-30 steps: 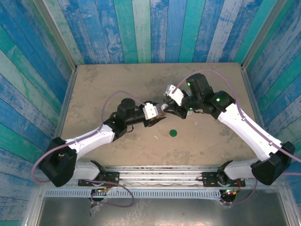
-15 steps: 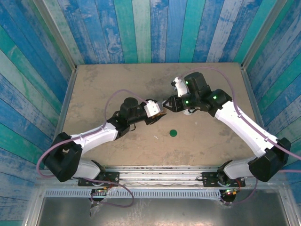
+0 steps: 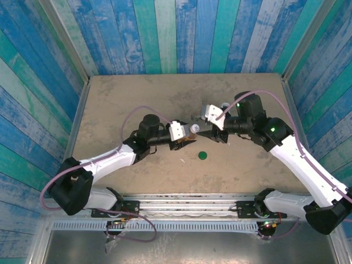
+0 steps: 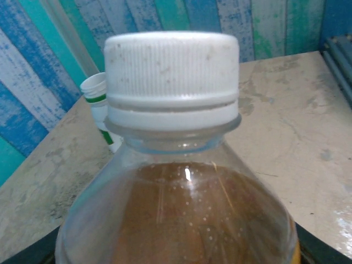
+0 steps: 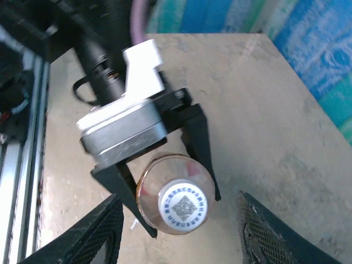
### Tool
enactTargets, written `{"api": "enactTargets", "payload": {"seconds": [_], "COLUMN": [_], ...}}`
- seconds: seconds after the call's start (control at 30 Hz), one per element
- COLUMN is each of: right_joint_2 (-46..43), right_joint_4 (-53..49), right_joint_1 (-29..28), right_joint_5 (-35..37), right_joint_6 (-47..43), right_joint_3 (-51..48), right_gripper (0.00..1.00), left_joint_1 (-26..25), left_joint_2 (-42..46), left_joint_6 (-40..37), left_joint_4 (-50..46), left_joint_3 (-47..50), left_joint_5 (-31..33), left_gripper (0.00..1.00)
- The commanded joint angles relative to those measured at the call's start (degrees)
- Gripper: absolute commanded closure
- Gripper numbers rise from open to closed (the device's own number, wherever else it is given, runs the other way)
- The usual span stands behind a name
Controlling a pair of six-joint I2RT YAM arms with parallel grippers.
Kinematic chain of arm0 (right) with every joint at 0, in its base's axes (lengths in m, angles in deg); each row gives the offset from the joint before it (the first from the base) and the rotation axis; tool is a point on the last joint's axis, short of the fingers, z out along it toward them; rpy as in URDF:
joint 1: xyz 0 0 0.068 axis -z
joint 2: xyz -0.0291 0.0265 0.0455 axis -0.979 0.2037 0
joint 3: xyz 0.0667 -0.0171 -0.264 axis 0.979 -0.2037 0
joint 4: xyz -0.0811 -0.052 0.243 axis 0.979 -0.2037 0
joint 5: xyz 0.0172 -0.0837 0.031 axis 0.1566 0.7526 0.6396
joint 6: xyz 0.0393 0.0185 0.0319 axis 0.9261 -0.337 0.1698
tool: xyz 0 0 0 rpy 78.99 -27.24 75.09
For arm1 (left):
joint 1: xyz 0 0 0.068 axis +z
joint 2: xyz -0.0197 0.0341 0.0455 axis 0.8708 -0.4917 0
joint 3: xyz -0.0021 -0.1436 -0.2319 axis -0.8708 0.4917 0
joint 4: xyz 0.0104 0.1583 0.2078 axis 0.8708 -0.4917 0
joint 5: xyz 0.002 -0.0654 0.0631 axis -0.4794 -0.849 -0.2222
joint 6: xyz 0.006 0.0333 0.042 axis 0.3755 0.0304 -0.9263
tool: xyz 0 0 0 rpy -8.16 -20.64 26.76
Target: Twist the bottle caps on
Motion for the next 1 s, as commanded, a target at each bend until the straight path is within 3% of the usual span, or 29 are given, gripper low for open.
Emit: {"api": "enactTargets", "payload": {"seconds": [0.0,0.23,0.57,0.63,0.73,0.97], "right_joint_2": [1.45,6.80,9.47,9.56,9.39,9.64], "right_joint_4": [-4.07,-7.27,-8.41,-8.50,-8.47,-9.18], "right_joint_1": [0.06,0.05,0.05,0.07,0.06,0.05], "right_joint_5": [-3.71,-7.05,-4.93,-4.76,-4.52,-5.20], "right_joint_6": [-10.96,-8.94,-8.41,-8.44,-8.95,-9.44], "right_joint_3": [0.60,4.03,4.72,4.54,4.16,4.57], "right_gripper": [0.49,0.59,0.71,0.72,0.63,0.69], "left_joint_1": [0.23,0.25,0.34,0.39,0.40,0.34], "left_joint_2": [1.81,1.61,2.20,2.23,2.45,2.32], "left_joint_6": [-0.94,-0.44,-0.76,-0.79,-0.77,-0.82], "left_joint_4": [-3.92,-3.45,-3.53,-3.54,-3.53,-3.67], "left_joint_3": [-2.01,-2.15,-1.83,-1.86,-1.79,-1.88], "left_joint_5": [-4.43,-6.76,-6.76,-6.85,-6.67,-6.54], "left_gripper": [0.41,0.41,0.41,0.41,0.41,0.41]}}
